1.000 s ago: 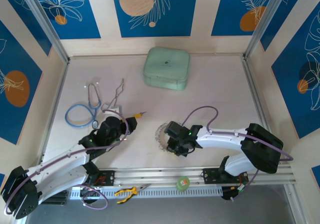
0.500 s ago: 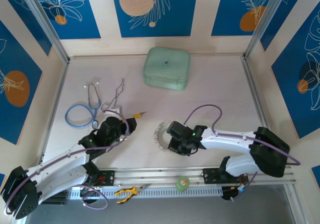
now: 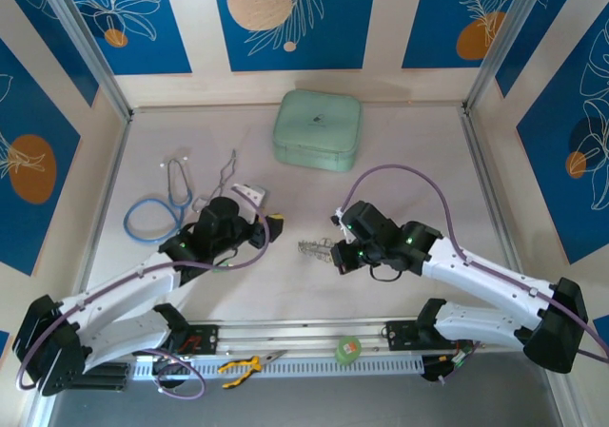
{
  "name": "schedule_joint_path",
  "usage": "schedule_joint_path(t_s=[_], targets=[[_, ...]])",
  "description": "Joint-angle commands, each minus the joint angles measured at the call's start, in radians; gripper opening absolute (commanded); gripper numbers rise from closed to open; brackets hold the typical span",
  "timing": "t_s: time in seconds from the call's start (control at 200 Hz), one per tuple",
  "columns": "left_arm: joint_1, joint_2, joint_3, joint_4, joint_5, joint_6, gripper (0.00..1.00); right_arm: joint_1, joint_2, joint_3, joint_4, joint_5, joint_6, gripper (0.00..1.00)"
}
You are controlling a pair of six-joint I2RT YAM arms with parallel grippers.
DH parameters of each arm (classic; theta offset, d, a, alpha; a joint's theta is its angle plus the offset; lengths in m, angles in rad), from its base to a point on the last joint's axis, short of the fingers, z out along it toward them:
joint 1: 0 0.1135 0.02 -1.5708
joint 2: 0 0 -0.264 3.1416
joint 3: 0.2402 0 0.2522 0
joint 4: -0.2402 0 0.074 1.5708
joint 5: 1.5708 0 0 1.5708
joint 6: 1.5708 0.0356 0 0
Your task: Put the keys on the keyring
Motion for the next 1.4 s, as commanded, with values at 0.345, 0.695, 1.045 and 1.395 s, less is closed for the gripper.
schedule_joint_path(t_s=[0.345,0.695,1.045,1.395], targets=[[0.005,0.228,0.201,-0.036,0.58,0.546,0.38,-0.147,0.005,0.062,-0.018,-0.401,-0.671,0.0],[0.012,0.315,0.231,-0.135,0.767,0.655,0.29,-0.144,0.034,0.088,-0.004,-0.43,-0.756,0.0],[0.007,0.367,0.169,-0.029,0.871,0.647,0.3,-0.136,0.061,0.073,-0.013,-0.425,-0.742,0.0],[0.007,0.371,0.153,-0.037,0.837,0.579,0.37,-0.136,0.066,0.069,0.001,-0.428,-0.7,0.0]])
